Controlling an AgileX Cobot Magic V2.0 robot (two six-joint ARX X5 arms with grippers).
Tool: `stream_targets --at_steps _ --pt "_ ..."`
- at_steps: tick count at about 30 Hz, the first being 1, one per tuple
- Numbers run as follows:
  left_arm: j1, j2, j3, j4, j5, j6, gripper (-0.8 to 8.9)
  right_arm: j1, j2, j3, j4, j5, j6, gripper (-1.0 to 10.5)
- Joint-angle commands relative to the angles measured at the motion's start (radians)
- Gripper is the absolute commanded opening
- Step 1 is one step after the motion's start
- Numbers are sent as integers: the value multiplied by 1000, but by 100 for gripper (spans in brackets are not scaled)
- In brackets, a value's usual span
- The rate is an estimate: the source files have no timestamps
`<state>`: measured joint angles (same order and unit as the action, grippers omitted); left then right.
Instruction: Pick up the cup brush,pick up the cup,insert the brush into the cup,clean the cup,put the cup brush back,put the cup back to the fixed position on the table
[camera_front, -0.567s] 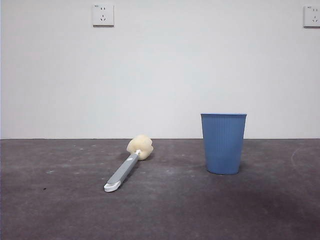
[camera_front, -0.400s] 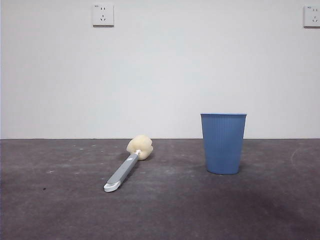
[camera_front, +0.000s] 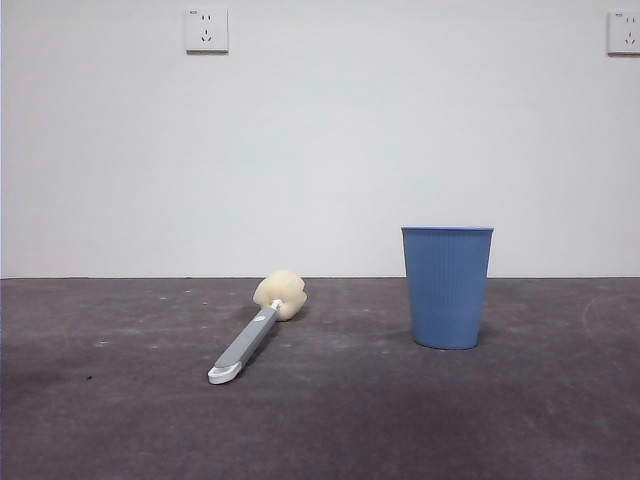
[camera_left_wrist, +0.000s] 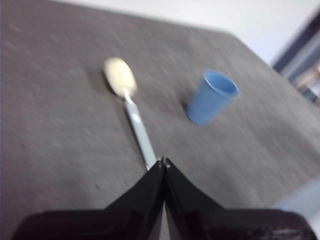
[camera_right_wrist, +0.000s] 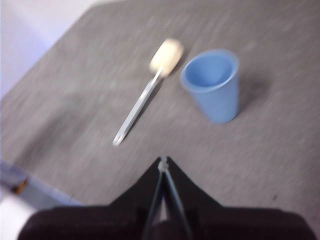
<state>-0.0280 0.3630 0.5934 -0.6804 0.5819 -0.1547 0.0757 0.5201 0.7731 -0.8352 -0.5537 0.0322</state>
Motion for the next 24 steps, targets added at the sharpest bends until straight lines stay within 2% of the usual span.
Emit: stream_targets --at_steps 1,5,9,11,13,14,15,16,24 --pt "3 46 39 -76 65 121 -7 13 59 63 -104 -27 -122 -12" --pt "1 97 76 -163 98 186 -7 26 111 101 -195 -25 -166 -11" --pt "2 119 82 -175 97 188 8 26 128 101 -205 -23 -164 25" --pt "2 123 82 -174 82 174 127 26 130 101 -204 -20 -163 144" --pt "2 126 82 -174 43 153 376 26 134 101 -204 -17 -154 377" --pt "2 127 82 -174 27 146 468 26 135 101 -205 -17 -153 477" --pt "2 127 82 -175 21 143 521 26 135 101 -205 -17 -153 567" --pt "2 127 82 -175 22 140 522 26 136 101 -205 -17 -153 611" --pt "0 141 87 -174 21 121 522 26 138 101 -205 -18 -153 599"
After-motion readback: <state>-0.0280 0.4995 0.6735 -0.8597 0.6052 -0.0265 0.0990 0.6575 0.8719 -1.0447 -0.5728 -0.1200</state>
